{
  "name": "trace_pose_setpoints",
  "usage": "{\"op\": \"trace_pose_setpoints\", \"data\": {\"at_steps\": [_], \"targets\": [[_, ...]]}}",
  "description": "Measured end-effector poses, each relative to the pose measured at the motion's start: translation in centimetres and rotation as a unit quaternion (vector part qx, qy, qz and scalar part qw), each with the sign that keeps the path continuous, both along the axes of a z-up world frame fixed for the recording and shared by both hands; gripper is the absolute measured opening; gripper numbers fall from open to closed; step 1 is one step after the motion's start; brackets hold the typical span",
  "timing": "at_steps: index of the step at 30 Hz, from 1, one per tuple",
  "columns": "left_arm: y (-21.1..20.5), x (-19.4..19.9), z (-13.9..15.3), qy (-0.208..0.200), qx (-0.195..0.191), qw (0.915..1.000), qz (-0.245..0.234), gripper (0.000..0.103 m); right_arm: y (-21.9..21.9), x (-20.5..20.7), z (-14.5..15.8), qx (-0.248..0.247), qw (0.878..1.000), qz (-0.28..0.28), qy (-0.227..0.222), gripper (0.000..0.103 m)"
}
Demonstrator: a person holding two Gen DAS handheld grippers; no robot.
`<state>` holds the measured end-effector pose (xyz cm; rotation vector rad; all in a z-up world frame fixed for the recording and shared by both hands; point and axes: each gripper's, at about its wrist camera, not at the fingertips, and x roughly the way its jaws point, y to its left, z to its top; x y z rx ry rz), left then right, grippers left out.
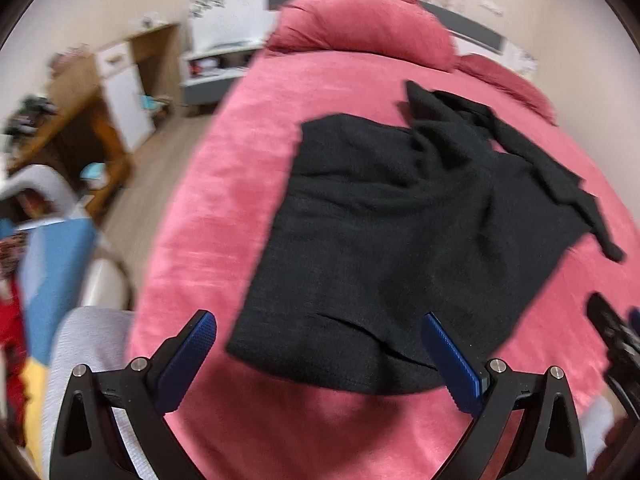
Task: Fold large clothes
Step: 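Grasp the black garment's hem edge with the left gripper while the right gripper grasps a sleeve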
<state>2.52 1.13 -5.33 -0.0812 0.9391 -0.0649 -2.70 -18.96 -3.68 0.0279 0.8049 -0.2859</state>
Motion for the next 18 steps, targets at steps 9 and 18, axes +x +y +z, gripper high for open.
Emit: {"op": "trace_pose_setpoints", "data": {"at_steps": [9,18], "targets": [[3.3,0.7,-1.5,-0.005,-0.063,0.9980,0.004,0.103,-4.4,0.3,-3.6,0.109,0.994,-0.030,-0.006,0.103],[7.2,2.9,-3.8,0.001,-0.082,0.9946,0.064,0.099,-11.7,1.6,-6.3,0.122,0.987,-0.095,0.052,0.098]]}}
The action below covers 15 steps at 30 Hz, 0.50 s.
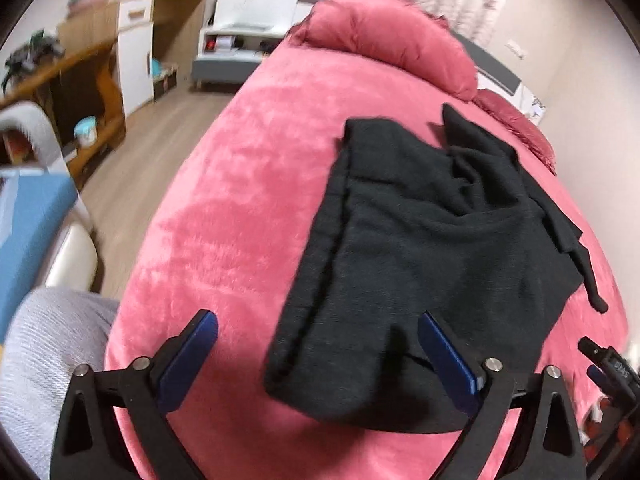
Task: Fold large clothes
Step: 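Grasp the black garment's hem edge with the left gripper while the right gripper grasps a sleeve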
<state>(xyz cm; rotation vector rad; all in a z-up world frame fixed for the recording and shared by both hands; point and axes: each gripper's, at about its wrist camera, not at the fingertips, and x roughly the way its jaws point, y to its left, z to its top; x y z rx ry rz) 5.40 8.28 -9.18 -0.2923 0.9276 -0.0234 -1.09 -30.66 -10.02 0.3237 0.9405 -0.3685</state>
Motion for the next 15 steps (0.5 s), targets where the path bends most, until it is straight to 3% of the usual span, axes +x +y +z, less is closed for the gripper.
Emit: {"op": "trace_pose_setpoints", "data": {"at_steps": [3,5,9,12,15], "targets": [[0.6,0.5,-1.0,0.014,-0.031,0.9994,-0.007,0.098,-3.6,-0.1,-0.2,-0.001,1.000,-0.031,0.004,0.089],[0.3,0.5,-1.5,0.019,-0.042,0.9988,-0.019,0.091,-6.0,-0.4,-0.5,0.008,0.998,-0.054,0.005,0.087],[-0.6,0.2,-1.2,-0.007,-0.068,0.9965,-0.049,0.090,-10.9,-0.9,-0.7,0.042,0.994,-0.102,-0.016,0.078],[-1.4,0.2,-1.4,-0.018,-0.072,0.9949,-0.069,0.090,-15.1,-0.9,-0.5,0.075,0.987,-0.138,-0.044,0.073],[-2.2,0.3,-1.6,-0.022,-0.044,0.9953,-0.084,0.088,-19.1,-0.6,-0.1,0.101,0.977,-0.172,-0.072,0.068]]}}
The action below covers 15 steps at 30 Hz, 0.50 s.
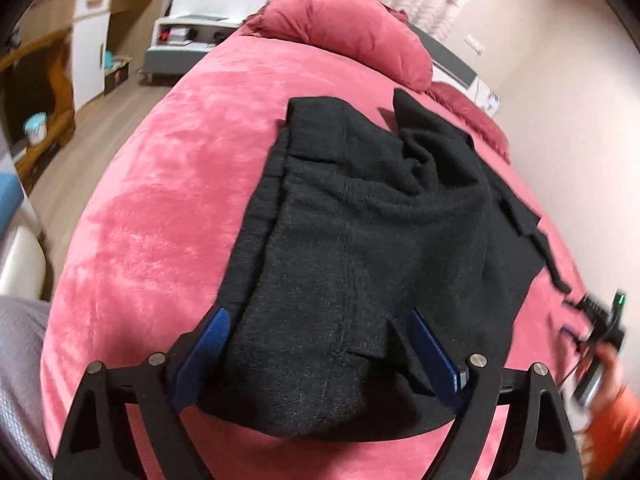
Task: Fold large clothes
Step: 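Grasp the black garment's hem edge with the left gripper while the right gripper grasps a sleeve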
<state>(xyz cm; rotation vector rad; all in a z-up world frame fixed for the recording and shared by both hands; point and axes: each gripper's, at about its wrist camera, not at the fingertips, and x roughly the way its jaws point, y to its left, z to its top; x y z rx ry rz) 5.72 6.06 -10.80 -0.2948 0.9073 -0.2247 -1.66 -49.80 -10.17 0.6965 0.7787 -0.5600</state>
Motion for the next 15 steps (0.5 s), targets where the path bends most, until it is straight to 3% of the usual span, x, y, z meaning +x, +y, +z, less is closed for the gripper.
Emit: {"op": "trace_pose_setpoints", "data": {"at_steps": [2,5,9,12,15], "targets": [[-0.6,0.3,-0.3,0.007,0.024,0.9997,-0.008,0.086,-2.6,0.6,0.2,0.019,0.999,-0.015,-0.021,0.067],[-0.2,0.6,-0.4,0.010,0.020,0.9997,-0.001,0.085,-6.4,1.3,0.1,0.048,0.997,-0.042,-0.050,0.063],[-0.1,1.1,-1.0,0.017,0.033,0.9992,0.013,0.085,-11.5,1.5,-1.1,0.124,0.982,-0.092,-0.110,0.063],[-0.4,1.3,-2.3,0.036,0.043,0.9983,0.019,0.092,-14.1,1.8,-2.1,0.157,0.970,-0.126,-0.139,0.056],[-1.2,1.2,-2.4,0.026,0.064,0.9975,0.016,0.097,-15.6,3.0,-2.4,0.157,0.969,-0.126,-0.144,0.052]]}}
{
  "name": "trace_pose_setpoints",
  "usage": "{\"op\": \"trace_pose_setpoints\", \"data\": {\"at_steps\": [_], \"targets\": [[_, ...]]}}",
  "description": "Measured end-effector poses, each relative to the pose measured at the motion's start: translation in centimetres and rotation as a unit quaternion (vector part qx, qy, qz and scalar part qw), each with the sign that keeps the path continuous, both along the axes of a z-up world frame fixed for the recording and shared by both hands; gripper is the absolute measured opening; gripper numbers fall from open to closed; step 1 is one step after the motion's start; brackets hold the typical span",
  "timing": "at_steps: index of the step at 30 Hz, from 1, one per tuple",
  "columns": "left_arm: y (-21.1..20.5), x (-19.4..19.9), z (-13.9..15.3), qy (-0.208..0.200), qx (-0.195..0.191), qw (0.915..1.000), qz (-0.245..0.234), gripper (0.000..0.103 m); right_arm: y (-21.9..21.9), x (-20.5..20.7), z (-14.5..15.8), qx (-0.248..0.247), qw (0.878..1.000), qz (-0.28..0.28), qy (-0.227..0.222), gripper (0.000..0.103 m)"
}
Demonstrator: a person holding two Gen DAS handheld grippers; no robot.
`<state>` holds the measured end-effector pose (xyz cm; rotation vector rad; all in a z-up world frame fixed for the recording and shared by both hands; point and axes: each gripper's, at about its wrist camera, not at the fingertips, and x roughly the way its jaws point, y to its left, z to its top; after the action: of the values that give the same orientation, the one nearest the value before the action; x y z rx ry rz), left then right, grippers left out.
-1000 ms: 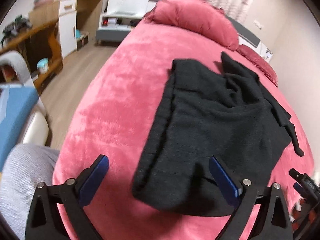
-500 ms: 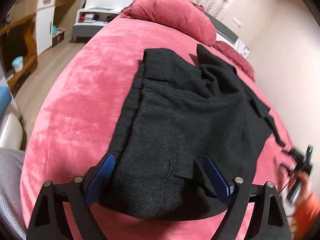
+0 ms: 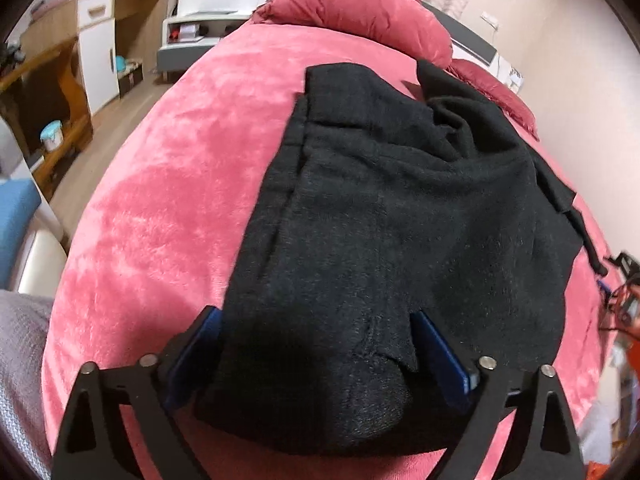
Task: Fold large clothes
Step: 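Grasp the black garment's hem edge with the left gripper while the right gripper grasps a sleeve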
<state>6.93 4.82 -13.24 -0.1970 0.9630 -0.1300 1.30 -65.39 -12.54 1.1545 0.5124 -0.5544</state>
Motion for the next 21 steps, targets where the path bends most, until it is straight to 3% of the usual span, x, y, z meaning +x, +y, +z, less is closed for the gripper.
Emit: {"op": "trace_pose_setpoints", "data": {"at_steps": [4,6,9,11,13,21], "targets": [[-0.1,0.9,0.0,0.017,-0.003,0.9996,0.022,0.096,-0.9,1.5,-0.6,0.004,1.000,0.004,-0.002,0.042],[0.1,1.5,0.1,0.028,-0.010,0.9989,0.037,0.086,-1.6,2.5,-1.4,0.010,1.000,0.005,0.000,0.026],[0.5,2.2,0.7,0.045,-0.022,0.9981,0.035,0.062,-1.9,3.2,-1.8,0.020,1.000,0.000,-0.006,0.013],[1.0,2.6,1.4,0.057,-0.055,0.9965,0.028,0.048,-1.9,2.8,-1.2,0.020,1.000,-0.006,-0.021,0.010],[1.7,2.8,2.5,0.052,-0.084,0.9947,0.028,0.044,-1.9,2.6,0.1,0.008,0.999,-0.005,-0.031,0.008],[5.5,1.8,8.1,-0.020,-0.128,0.9899,0.057,0.031,-0.9,2.3,8.0,-0.076,0.996,0.017,-0.041,0.006]]}}
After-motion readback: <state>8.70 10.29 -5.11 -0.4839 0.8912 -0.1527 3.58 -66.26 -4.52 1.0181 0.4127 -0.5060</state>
